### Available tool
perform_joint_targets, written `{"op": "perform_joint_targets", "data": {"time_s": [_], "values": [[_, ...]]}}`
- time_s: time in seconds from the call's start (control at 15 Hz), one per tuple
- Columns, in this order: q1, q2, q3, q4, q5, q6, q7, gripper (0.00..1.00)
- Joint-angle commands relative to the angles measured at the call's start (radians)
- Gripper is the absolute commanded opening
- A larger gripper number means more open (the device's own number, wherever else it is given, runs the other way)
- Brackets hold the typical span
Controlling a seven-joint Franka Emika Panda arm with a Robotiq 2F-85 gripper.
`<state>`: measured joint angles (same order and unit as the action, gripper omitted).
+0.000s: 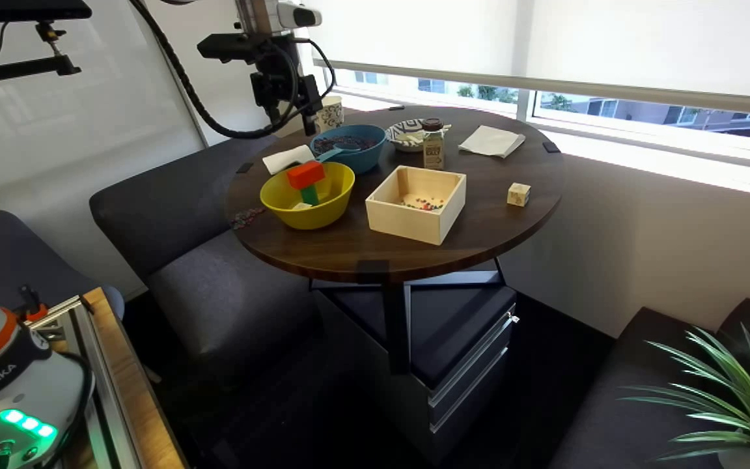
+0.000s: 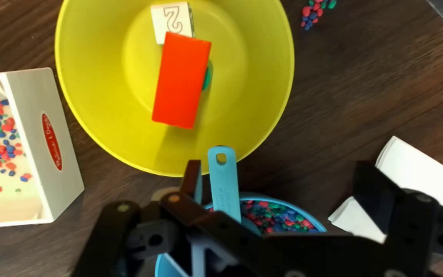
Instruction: Remove the blue scoop from the blue bowl put it in the yellow bowl
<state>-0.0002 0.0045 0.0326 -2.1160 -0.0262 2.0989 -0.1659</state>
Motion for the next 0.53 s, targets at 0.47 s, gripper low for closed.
{"op": "perform_joint_targets", "data": {"time_s": [0.47], "values": [[-0.014, 0.153, -0.015, 0.098, 0.072, 0.031, -0.161, 1.0]]}}
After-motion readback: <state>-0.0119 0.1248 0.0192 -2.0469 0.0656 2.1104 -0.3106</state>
